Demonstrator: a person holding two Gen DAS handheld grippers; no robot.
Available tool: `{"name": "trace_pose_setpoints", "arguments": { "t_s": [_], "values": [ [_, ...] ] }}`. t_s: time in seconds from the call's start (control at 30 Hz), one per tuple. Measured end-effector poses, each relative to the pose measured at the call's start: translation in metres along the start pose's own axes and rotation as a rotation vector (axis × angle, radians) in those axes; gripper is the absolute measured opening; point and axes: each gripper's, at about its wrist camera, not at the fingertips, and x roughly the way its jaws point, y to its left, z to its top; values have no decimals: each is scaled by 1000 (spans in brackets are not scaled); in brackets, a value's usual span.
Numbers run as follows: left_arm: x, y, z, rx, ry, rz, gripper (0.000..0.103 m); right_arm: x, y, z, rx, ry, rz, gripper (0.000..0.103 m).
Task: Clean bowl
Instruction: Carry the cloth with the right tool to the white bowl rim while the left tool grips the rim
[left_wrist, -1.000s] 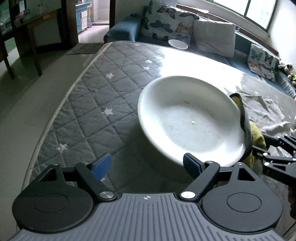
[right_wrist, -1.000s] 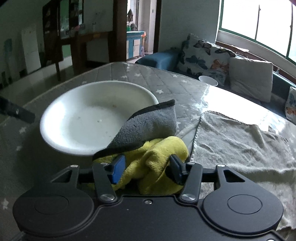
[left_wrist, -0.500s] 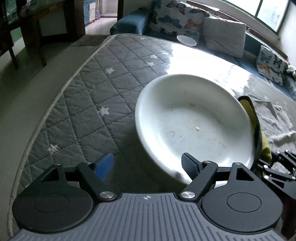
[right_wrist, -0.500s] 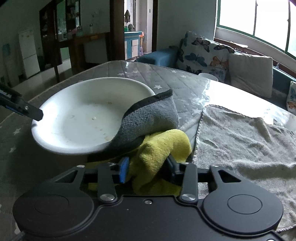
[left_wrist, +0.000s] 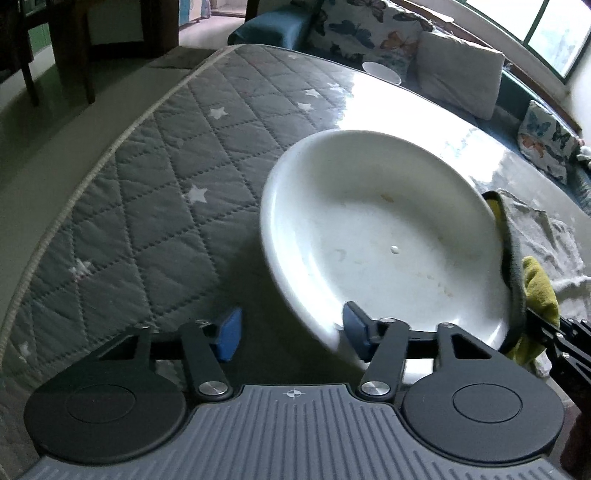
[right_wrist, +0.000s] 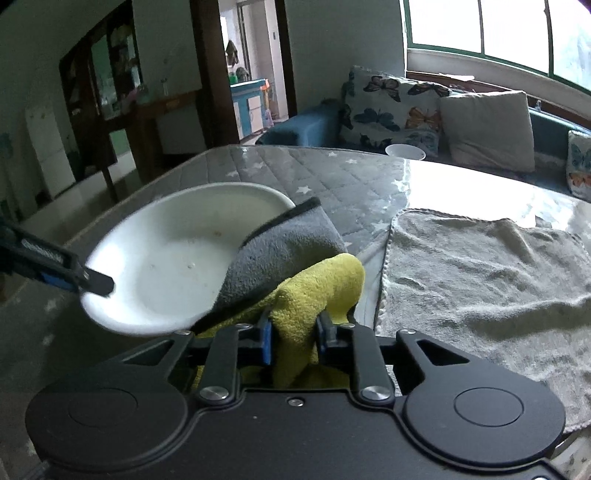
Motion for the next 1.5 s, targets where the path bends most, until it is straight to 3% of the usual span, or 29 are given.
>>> {"name": "trace_pose_setpoints", "arguments": {
  "t_s": [0.2,0.43,0.73,1.07,1.3,1.5],
  "values": [
    [1,-7,-2,-2,3,-29,32,-7,-3,7,35,-24,9,22],
    [2,-9,-3,2,-1,-31,32,-15,-7,14,76,-52,20,22],
    [1,-8,-5,2,1,-36,31,-17,5,32,40,-98,45,22],
    [-1,-9,-5,13,2,-31,33,-4,2,18,36,-70,25,22],
    [-22,-17,-14,113,-60,-1,39,4,-4,3,35,-41,1,22],
    [-46,-27,-29,240,-100,-37,39,12,-9,-10,35,-17,-20,22]
  ]
}}
